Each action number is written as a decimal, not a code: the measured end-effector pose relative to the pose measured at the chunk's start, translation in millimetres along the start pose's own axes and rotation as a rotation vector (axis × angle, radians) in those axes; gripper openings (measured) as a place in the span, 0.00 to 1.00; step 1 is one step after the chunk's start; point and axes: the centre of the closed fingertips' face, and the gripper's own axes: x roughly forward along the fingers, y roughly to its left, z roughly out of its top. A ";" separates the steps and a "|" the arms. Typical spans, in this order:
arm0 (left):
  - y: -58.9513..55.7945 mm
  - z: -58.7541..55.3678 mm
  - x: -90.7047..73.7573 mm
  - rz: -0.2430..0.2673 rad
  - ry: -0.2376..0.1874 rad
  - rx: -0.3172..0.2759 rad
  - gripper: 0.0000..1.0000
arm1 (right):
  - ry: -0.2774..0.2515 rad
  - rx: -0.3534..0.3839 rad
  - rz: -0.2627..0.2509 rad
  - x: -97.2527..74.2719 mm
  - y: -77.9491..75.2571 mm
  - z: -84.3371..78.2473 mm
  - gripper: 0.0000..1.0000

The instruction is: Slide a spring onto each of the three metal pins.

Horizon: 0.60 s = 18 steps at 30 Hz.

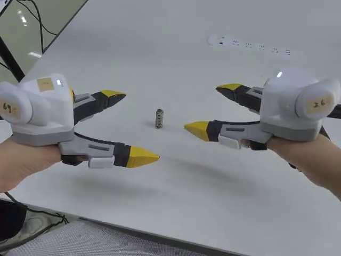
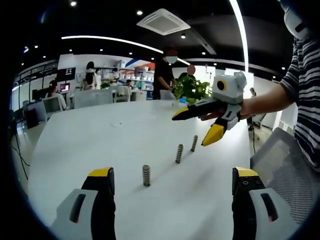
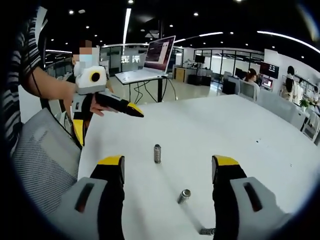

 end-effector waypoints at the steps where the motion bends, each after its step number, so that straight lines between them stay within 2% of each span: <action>1: 0.3 0.0 -0.2 0.002 0.000 -0.001 0.97 | 0.003 -0.007 -0.022 -5.3 -2.1 -3.3 0.79; 4: 0.4 -0.3 -1.0 0.003 0.001 -0.001 0.97 | -0.009 0.003 -0.042 -15.2 -3.9 -8.0 0.85; 7: 0.3 -1.2 -1.5 0.003 0.006 -0.003 0.97 | -0.028 0.049 -0.076 -24.5 -8.0 -10.9 0.90; 11: 2.0 4.2 -2.7 0.018 -0.012 -0.006 0.97 | -0.044 0.091 -0.098 -34.6 -9.0 -14.8 1.00; 16: 1.8 5.2 -2.9 0.020 -0.010 0.000 0.97 | -0.028 0.100 -0.118 -52.2 -6.4 -28.4 1.00; 18: 0.2 6.3 -3.4 0.017 -0.007 0.010 0.97 | -0.015 0.133 -0.124 -61.2 -6.3 -37.5 1.00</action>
